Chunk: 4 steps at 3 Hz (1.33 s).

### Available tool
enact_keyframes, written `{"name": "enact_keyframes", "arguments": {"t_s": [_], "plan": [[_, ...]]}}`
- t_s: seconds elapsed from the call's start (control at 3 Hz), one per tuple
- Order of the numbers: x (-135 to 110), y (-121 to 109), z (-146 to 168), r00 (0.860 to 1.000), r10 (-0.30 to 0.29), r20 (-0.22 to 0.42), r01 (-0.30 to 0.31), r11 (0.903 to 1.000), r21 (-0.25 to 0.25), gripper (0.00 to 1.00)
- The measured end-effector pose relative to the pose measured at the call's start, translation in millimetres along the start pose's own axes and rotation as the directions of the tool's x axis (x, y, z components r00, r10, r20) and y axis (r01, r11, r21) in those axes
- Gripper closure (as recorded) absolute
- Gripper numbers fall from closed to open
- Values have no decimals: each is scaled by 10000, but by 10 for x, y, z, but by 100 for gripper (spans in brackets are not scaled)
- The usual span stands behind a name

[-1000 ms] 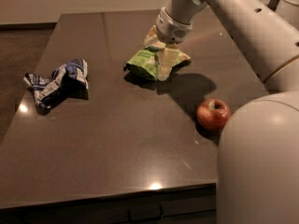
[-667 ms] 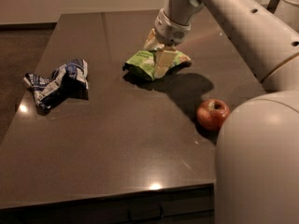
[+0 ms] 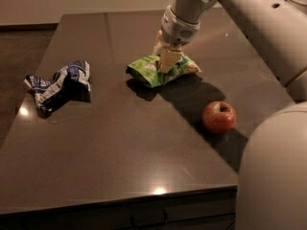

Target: Move green rice chip bag near apple

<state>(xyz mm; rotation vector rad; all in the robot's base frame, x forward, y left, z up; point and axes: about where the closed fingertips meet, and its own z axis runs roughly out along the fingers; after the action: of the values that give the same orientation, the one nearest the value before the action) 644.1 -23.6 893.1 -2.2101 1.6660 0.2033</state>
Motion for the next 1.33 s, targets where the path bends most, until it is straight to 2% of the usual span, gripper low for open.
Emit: {"name": "enact_keyframes", "arguments": {"t_s": [0.33, 0.67, 1.0, 1.33], "plan": [[1, 190, -142, 9967, 646, -491, -642, 9979, 106, 100], [31, 405, -264, 9857, 1445, -865, -1437, 9895, 153, 100], [48, 527, -334, 9765, 1879, -1058, -1870, 9822, 191, 100], [146, 684, -379, 9734, 2115, -876, -2101, 9774, 245, 100]]}}
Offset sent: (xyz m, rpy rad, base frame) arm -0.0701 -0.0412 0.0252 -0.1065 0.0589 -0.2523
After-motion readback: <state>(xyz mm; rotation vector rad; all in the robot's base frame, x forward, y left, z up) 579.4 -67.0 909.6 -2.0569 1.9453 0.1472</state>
